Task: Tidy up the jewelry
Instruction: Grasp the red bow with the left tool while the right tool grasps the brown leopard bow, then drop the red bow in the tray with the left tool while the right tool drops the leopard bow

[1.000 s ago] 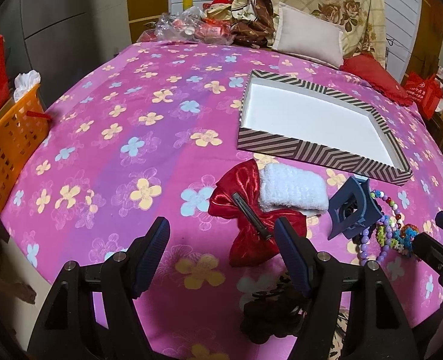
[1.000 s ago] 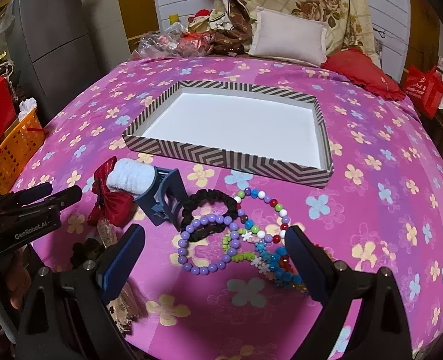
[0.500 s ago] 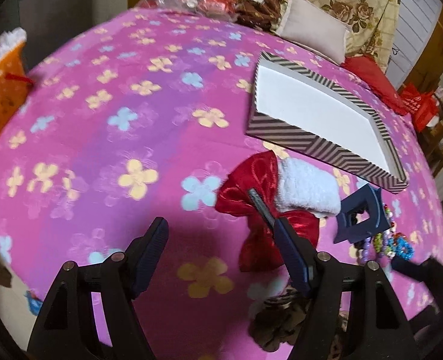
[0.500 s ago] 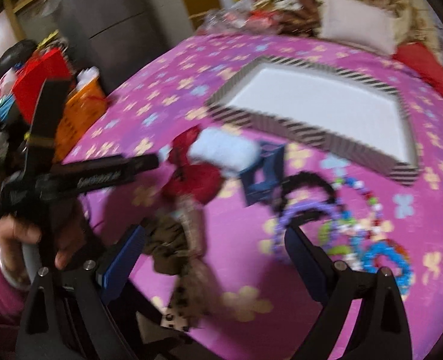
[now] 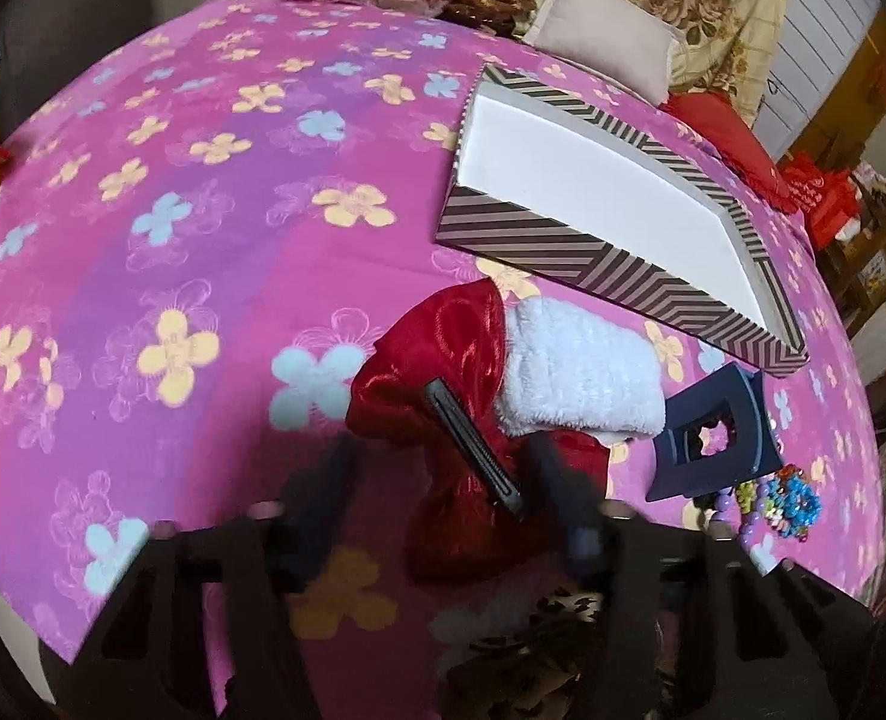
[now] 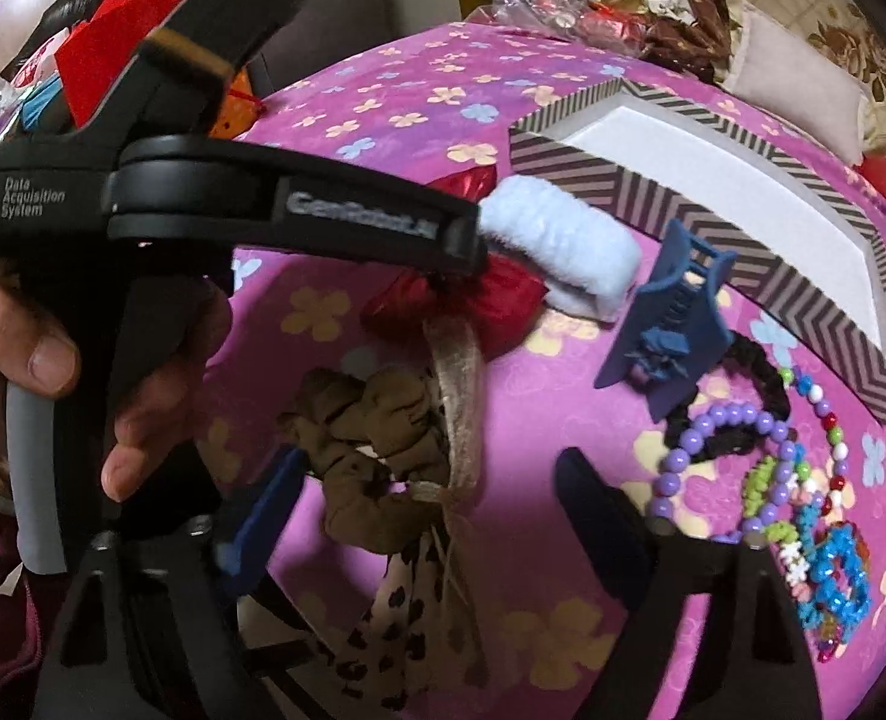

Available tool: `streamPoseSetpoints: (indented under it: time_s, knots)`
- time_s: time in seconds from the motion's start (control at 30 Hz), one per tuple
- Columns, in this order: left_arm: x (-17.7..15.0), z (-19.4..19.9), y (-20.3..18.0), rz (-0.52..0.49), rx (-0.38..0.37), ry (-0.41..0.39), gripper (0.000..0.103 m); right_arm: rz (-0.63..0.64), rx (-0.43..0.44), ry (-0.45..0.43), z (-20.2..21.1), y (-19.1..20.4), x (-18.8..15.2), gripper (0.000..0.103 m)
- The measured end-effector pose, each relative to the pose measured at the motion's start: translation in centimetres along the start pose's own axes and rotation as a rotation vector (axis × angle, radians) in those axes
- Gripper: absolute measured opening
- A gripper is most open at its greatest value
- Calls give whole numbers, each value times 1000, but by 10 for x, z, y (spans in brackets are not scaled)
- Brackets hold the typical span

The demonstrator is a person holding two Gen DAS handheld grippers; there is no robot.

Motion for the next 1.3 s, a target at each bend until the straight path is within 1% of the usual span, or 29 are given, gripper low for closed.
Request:
streamPoseSetpoints:
  time_s: [0.03,0.07,0.1,0.13,0.2,0.3,0.53,0.77,0.9,1.03,1.17,1.3]
  knots:
    - [0,-1,0,-8,-7,2,29,-7,13,2,-2,1,-1,67]
    - [0,-1,-1,-6,-20,3,22,-10,20,3,-2,0,-2,66]
    - [-1,0,-1,0,-35,3,21,-2,22,-7,-1,1,-2,61]
    - [0,0,0,4,-40,1,18,1,32,-6,0,2,-3,52]
    - [1,5,4,6,-34,-12,14,-3,62,-6,3,5,-5,42]
    - [3,16,10,-4,-22,-39,14,-1,68,-16,8,6,-5,36]
    - [17,45,21,-28,31,-104,13,-27,89,-76,30,3,10,35]
    - [33,58,12,-64,53,-147,13,-72,88,-145,55,-13,29,35]
    - [46,60,3,-78,54,-162,13,-94,58,-189,71,-31,47,35]
    - [67,58,-7,-95,57,-180,14,-126,25,-253,87,-55,72,35]
    - [86,52,-19,-121,66,-192,13,-158,-23,-279,97,-83,91,35]
    - [102,42,-34,-158,77,-199,13,-206,-62,-291,96,-116,109,35]
Point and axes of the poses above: each gripper's, at about its wrist camera, not at the fingertips, and z roughly against the way its jaws point, y to its left, x to its top, the point moved 10 cm from there along -z, roughly the way its jaws point, and after that the axes turned 6 degrees about -y, right-handed, at the moved point
